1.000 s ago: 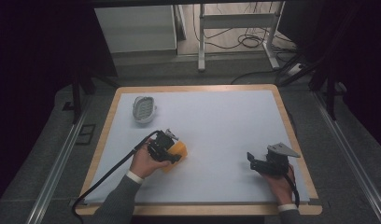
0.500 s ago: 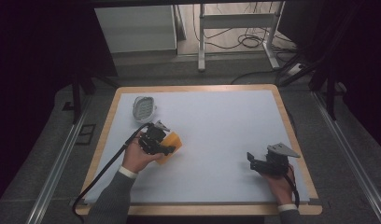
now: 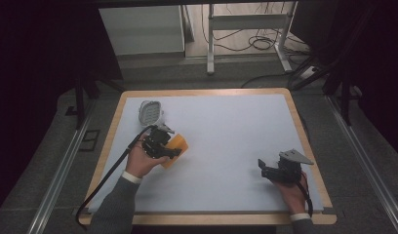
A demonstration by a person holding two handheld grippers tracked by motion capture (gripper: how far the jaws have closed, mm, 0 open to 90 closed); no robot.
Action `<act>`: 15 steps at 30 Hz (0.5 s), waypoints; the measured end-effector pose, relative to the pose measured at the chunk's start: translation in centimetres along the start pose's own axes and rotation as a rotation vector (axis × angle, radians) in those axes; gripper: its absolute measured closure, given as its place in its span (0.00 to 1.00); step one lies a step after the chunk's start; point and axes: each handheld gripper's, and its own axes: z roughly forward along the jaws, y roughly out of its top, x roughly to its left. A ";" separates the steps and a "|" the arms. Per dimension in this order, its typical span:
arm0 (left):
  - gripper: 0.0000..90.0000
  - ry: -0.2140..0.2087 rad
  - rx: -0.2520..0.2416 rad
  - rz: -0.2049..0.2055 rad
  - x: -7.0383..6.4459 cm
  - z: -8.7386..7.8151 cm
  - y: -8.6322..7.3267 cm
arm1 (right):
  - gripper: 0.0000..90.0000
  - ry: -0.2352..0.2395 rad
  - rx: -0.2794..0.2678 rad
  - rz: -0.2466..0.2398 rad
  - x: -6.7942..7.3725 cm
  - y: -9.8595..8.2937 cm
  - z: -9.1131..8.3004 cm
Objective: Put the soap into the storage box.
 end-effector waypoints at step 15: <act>0.68 0.016 -0.016 -0.022 1.2 -0.8 0.3 | 0.11 -0.002 -0.001 -0.001 0.0 0.0 0.0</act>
